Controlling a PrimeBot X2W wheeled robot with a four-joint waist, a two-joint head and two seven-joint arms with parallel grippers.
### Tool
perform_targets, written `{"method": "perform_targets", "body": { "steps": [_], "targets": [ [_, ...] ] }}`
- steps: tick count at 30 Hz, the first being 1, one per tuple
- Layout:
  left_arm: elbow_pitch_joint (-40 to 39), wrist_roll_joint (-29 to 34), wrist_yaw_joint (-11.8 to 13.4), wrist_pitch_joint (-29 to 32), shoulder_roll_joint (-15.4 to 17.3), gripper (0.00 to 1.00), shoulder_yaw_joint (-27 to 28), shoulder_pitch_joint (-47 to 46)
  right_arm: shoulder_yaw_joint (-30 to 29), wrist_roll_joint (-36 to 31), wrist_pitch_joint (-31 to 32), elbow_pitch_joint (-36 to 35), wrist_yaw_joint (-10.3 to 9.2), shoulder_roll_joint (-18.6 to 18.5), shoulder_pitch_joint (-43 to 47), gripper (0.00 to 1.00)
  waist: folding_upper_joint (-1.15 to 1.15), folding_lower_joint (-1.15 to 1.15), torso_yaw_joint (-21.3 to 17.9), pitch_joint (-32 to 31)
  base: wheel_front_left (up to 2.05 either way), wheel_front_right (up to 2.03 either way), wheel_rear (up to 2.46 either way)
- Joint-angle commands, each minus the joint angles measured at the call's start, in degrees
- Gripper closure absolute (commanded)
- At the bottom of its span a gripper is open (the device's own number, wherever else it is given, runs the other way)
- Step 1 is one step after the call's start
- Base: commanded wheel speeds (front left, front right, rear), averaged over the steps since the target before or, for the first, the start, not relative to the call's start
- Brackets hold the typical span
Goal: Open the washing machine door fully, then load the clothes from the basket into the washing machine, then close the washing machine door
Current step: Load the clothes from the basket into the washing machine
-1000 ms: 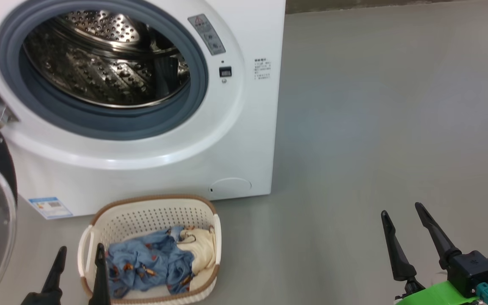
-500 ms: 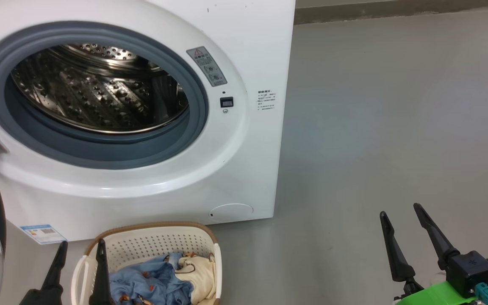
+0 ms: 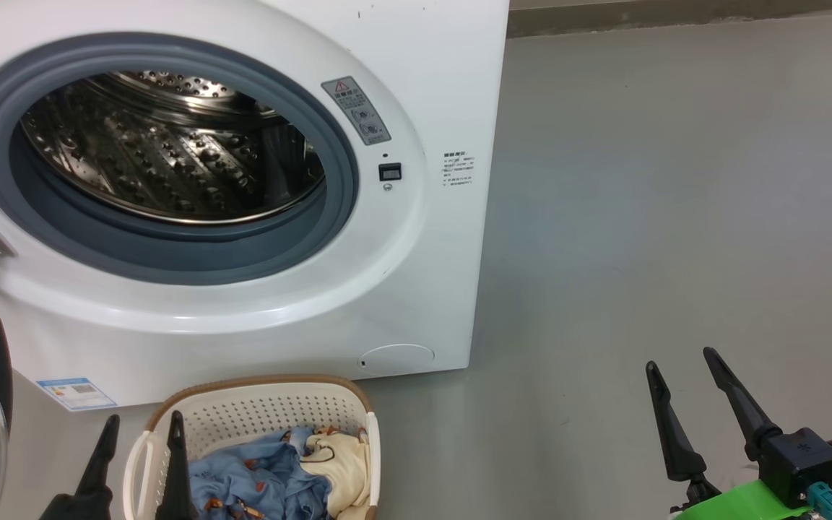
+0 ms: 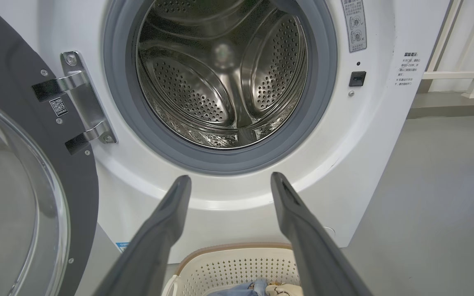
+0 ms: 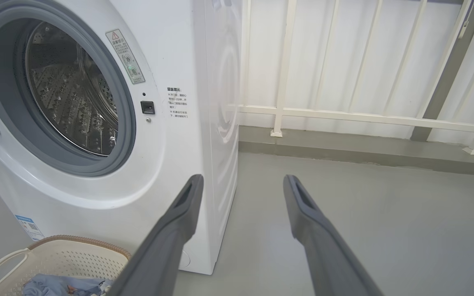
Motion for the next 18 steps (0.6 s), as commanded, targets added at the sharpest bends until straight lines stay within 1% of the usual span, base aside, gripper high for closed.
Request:
{"method": "perform_targets", "body": {
  "steps": [1, 5, 10, 14, 18],
  "targets": [
    [-0.77, -0.31, 0.53, -0.37, 0.98, 0.0, 1.63, -2.69, 1.77, 0.4, -0.69, -1.22, 0.09, -0.44, -1.77, 0.0, 0.0, 0.0, 0.08, 0.12, 0.0, 0.0, 0.0],
    [0.75, -0.54, 0.31, -0.24, 0.95, 0.0, 1.11, -3.3, 1.98, 0.43, -0.69, -1.31, 0.09, -0.39, -1.82, 0.0, 0.0, 0.0, 0.24, 0.5, 0.0, 0.0, 0.0],
    [5.35, -1.31, -0.67, -0.05, 0.34, 0.0, -0.2, -5.56, 2.19, 0.65, -0.69, -1.62, 0.09, -0.55, -2.21, 0.0, 0.0, 0.0, 0.54, 2.05, 0.0, 0.0, 0.0],
    [12.87, -2.89, -2.4, -0.37, -0.85, 0.0, -1.67, -8.97, 2.4, 1.0, -0.69, -1.94, 0.09, -0.97, -3.02, 0.0, 0.0, 0.0, 0.84, 4.29, 0.0, 0.0, 0.0],
    [23.39, -4.16, -4.89, -0.49, -2.15, 0.0, -4.07, -14.22, 2.71, 1.14, -0.69, -2.54, 0.09, -1.42, -4.11, 0.0, 0.0, 0.0, 1.04, 7.63, 0.0, 0.0, 0.0]
  ]
}}
